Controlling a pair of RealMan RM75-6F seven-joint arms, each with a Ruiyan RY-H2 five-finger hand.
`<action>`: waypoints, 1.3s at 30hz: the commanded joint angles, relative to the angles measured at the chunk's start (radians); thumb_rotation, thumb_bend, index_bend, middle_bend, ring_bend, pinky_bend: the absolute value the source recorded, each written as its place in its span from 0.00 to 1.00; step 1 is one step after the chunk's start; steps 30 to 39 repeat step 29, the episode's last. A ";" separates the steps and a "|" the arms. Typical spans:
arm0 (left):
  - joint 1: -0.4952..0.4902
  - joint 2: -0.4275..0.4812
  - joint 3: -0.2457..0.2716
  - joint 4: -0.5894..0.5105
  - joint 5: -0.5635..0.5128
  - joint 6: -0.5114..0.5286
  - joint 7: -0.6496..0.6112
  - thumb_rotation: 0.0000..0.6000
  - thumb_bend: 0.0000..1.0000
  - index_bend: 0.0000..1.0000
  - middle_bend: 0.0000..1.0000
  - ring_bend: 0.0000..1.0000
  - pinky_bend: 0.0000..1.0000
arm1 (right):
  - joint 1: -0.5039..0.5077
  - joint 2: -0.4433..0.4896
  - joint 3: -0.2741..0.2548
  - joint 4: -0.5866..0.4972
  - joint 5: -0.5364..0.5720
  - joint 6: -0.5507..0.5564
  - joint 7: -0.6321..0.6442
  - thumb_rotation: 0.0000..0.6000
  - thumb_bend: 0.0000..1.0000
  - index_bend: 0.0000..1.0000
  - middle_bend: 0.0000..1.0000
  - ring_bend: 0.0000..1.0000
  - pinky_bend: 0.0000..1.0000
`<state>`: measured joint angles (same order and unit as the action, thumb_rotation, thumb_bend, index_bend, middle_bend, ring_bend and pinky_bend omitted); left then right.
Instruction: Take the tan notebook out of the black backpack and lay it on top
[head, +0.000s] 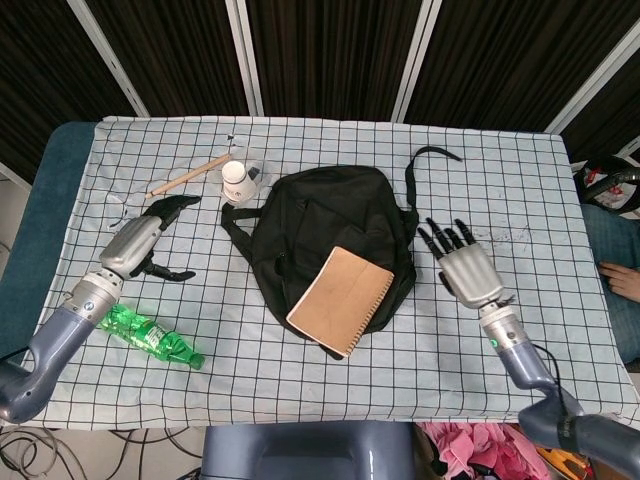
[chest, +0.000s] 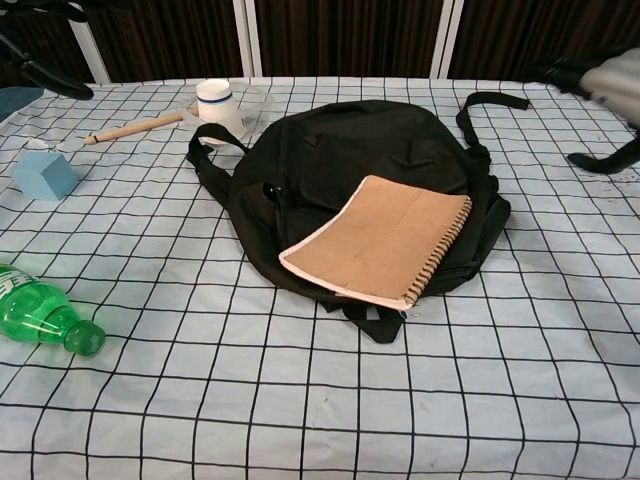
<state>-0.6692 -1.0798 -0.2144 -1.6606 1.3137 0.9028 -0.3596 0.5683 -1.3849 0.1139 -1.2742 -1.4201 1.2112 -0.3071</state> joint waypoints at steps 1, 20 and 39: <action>0.074 0.001 0.046 -0.023 0.043 0.138 0.147 1.00 0.01 0.10 0.09 0.00 0.00 | -0.093 0.098 0.030 -0.043 0.058 0.092 0.066 1.00 0.32 0.00 0.00 0.17 0.10; 0.529 0.010 0.270 -0.029 0.147 0.684 0.452 1.00 0.02 0.10 0.09 0.00 0.00 | -0.444 0.168 -0.063 -0.054 0.034 0.419 0.175 1.00 0.27 0.00 0.01 0.18 0.10; 0.551 -0.005 0.246 0.085 0.197 0.708 0.310 1.00 0.03 0.10 0.08 0.00 0.00 | -0.472 0.172 -0.125 -0.102 -0.169 0.508 0.195 1.00 0.27 0.00 0.02 0.18 0.10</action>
